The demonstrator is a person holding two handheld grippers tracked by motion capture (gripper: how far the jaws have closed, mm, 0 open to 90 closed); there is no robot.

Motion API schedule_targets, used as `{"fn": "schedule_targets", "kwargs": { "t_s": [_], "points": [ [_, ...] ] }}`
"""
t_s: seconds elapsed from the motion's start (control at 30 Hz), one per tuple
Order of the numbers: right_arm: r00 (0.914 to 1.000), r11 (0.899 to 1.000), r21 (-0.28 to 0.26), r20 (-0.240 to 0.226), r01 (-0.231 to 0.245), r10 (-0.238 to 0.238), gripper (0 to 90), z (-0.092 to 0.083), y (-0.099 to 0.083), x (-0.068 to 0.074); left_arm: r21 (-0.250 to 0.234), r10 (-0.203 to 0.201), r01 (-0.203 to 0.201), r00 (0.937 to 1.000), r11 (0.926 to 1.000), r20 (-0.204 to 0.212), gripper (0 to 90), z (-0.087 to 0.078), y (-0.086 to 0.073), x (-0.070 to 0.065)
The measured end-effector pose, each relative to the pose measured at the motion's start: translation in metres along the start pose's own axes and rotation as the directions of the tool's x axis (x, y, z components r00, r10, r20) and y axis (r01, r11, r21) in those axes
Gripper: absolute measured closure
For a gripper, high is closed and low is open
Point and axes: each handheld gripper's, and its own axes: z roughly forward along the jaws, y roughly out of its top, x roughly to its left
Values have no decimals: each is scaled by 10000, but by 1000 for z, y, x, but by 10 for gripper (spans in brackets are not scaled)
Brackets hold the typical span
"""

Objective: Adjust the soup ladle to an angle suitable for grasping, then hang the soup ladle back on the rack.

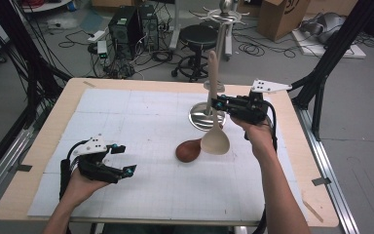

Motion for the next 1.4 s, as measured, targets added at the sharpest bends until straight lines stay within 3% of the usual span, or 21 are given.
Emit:
{"fn": "schedule_targets", "kwargs": {
  "t_s": [0.93,1.4],
  "points": [
    [9999,9993,-373,66,100,-97,789,4,37,-14,15,-1,1,10000,10000,-7,172,-1,0,1],
    [9994,9990,-448,346,-42,57,789,5,47,-22,-74,-20,20,10000,10000,-82,172,-3,0,2]
  ]
}}
